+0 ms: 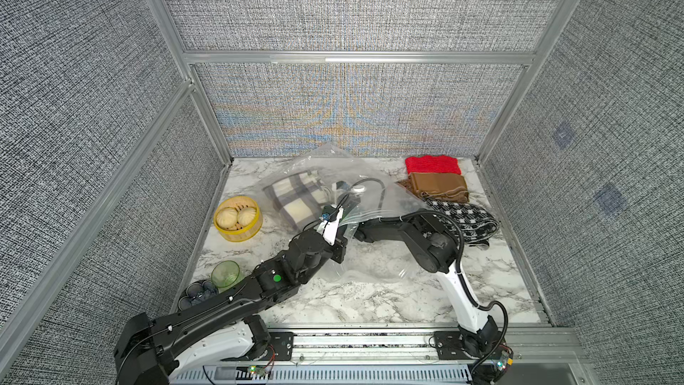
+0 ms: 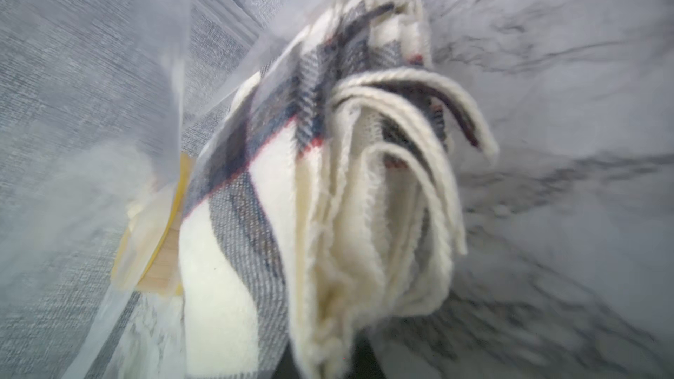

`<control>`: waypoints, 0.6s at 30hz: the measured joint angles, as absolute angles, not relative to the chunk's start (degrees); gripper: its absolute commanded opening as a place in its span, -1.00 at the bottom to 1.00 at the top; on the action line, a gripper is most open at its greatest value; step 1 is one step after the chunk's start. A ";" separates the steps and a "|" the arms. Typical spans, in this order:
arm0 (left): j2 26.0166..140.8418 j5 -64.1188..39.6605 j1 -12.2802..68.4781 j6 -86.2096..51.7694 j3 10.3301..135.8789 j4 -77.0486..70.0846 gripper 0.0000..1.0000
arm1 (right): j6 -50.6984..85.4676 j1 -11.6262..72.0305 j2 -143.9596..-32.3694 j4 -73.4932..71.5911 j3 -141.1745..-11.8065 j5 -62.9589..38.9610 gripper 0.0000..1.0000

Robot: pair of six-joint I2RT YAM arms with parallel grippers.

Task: Take the scarf out of the vacuum bag
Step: Take out the scarf from the vacuum bag.

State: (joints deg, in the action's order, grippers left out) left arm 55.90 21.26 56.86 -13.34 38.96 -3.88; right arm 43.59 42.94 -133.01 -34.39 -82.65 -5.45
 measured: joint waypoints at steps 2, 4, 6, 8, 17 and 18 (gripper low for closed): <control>56.80 25.85 56.80 -13.19 40.01 -2.96 -1.00 | 43.57 42.09 -130.50 -34.28 -79.59 -6.90 -1.00; 57.52 29.08 56.62 -12.82 40.86 -2.59 -1.00 | 42.83 41.52 -127.85 -32.93 -76.88 -8.01 -1.00; 58.15 30.72 56.53 -12.38 41.30 -2.66 -1.00 | 41.95 41.30 -125.32 -32.71 -73.84 -8.21 -1.00; 59.09 31.75 56.53 -11.94 41.87 -2.52 -1.00 | 41.10 41.30 -123.13 -31.40 -71.29 -8.69 -1.00; 62.04 33.34 55.66 -10.94 43.62 -2.72 -1.00 | 37.78 41.21 -115.28 -27.66 -60.29 -11.75 -1.00; 62.61 33.67 55.46 -10.96 44.14 -2.66 -1.00 | 37.58 41.19 -113.97 -27.11 -58.78 -12.08 -1.00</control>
